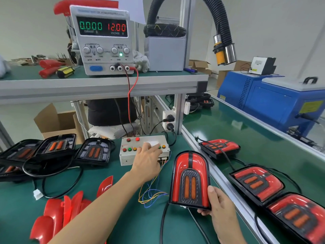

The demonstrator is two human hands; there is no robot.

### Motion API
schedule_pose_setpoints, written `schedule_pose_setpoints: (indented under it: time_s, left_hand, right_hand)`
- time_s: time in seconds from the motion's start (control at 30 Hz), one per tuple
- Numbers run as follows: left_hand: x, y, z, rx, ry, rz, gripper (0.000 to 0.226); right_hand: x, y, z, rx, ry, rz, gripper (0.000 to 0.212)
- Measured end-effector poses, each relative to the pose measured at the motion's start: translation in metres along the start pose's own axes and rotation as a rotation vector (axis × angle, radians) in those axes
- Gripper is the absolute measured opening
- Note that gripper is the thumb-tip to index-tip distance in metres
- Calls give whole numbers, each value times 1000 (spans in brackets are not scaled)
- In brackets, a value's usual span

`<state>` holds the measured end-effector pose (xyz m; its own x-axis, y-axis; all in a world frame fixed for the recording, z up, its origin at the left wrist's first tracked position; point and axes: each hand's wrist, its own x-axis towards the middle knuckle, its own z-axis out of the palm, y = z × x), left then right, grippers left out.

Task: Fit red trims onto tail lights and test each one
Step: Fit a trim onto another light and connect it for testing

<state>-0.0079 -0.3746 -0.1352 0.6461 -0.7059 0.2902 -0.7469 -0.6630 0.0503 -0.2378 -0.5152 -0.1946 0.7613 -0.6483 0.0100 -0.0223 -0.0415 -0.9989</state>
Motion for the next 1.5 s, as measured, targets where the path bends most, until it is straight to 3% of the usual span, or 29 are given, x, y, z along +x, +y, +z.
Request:
schedule_pose_setpoints:
  time_s: [0.13,0.4,0.97,1.07,1.17,1.2,1.27,1.37,1.5]
  left_hand:
    - [0,-2,2,-37,-32,-22,55]
    - [1,1,-1,107,-71,27,55]
    - [12,4,-2,94,-44,28,44]
    - [9,3,-2,14,-33,35,47]
    - [-8,3,-5,-244,70,56,37]
    - [-16,6,-9,-374,55,50,29]
    - [-33,11,-18,-548,-129,30,19]
    - [-56,18,-25,-617,-350,45,13]
    - [-72,27,-28,-465,-338,83,19]
  right_hand:
    - [0,1,0,-1,-2,0,50]
    - [-1,1,2,18,-4,11,49]
    - [-4,-9,4,70,-14,13,46]
    - [-5,-11,4,76,-3,22,44]
    - [-5,-11,2,78,31,32,37]
    - [-4,-11,1,79,44,34,36]
    - [-3,-11,2,72,63,41,38]
    - [-1,-13,4,63,81,55,42]
    - [3,-18,7,58,86,111,44]
